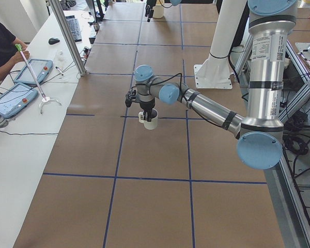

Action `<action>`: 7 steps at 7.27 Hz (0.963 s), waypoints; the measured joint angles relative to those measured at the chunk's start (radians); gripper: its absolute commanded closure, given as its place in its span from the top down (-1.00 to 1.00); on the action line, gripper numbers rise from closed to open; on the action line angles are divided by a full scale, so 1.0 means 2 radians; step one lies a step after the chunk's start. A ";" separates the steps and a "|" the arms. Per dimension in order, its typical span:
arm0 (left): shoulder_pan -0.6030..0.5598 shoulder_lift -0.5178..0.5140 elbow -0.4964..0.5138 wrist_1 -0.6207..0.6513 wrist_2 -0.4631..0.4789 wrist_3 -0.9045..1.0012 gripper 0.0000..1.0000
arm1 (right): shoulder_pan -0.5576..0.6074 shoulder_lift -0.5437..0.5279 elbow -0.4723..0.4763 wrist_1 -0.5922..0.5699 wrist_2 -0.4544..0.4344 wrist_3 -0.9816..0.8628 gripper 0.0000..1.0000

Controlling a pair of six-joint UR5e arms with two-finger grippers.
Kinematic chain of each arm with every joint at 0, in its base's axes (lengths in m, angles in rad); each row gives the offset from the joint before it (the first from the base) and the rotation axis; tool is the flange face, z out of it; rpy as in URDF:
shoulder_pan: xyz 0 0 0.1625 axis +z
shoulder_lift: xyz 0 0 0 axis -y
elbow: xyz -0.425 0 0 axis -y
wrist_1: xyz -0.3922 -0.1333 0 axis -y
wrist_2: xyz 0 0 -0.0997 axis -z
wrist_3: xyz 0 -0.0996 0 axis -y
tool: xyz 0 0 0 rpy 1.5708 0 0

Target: Left arm hands cup to right arm to dump lemon

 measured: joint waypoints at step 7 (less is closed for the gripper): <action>-0.023 0.031 0.070 -0.063 -0.009 -0.025 1.00 | 0.073 -0.025 -0.003 -0.053 0.094 -0.077 1.00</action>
